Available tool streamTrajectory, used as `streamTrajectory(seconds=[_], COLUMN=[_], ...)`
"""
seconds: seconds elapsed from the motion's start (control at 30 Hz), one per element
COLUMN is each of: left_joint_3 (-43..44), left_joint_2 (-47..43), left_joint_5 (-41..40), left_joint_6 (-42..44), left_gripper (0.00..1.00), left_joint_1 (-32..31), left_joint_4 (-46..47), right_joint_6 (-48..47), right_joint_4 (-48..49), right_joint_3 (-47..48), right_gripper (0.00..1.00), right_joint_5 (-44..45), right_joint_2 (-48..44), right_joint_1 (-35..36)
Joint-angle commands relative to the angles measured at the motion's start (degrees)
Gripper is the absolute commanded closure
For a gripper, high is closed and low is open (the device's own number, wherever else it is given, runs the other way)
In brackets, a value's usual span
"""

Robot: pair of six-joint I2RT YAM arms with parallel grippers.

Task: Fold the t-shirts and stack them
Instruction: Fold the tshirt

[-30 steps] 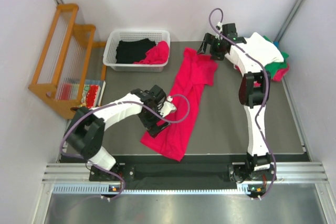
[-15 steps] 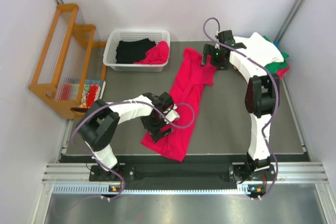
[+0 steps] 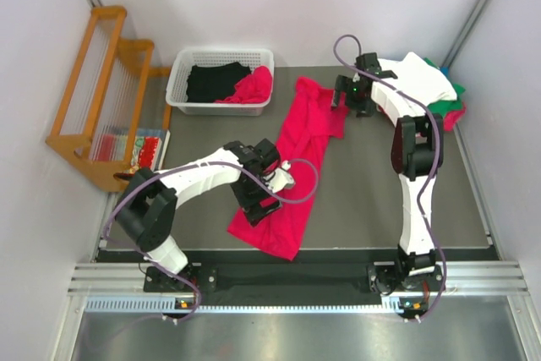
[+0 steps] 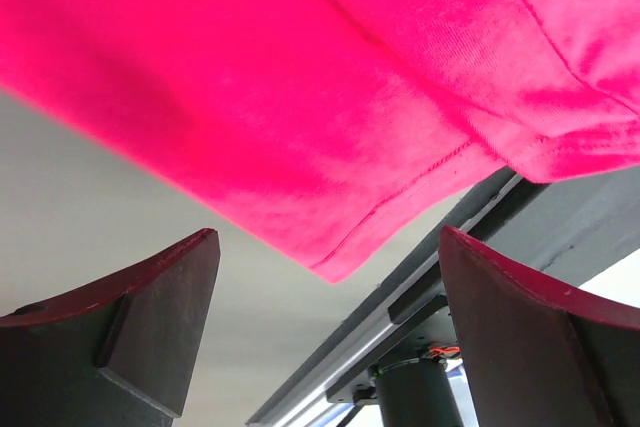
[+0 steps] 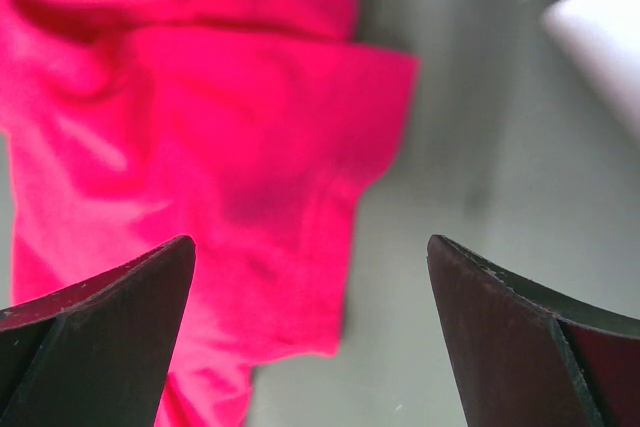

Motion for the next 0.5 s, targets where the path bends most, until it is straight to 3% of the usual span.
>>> streamTrajectory(seconds=[0.0,0.27,0.4,0.43,0.47], left_joint_3=[4.01,7.89,7.27,6.83,6.4], left_joint_2=[-6.24,-13.98,-14.78,-14.87,-14.78], left_joint_5=[-1.59,-1.67,-0.36,-0.09,0.0], left_joint_6=[2.02,1.14,1.41,1.23,1.06], left_gripper=[0.05,0.03,0.02,0.02,0.02], left_joint_1=[2.19,16.32,20.03,20.21,20.21], left_joint_4=[-2.2,4.65,5.19,4.92,4.84], right_joint_6=[0.23,1.02,1.11,1.02,1.02], right_joint_4=[0.68,2.61,3.32,3.49,3.84], right_joint_3=[3.47,3.56,3.91,4.08,4.0], right_gripper=[0.0,0.01,0.0,0.02,0.13], right_joint_5=[-0.37,-2.48,-3.71,-3.97,-4.24], right_joint_2=[2.15,3.65,4.53,4.88,5.06], right_joint_1=[-1.78,-2.05,-2.05,-2.05,-1.96])
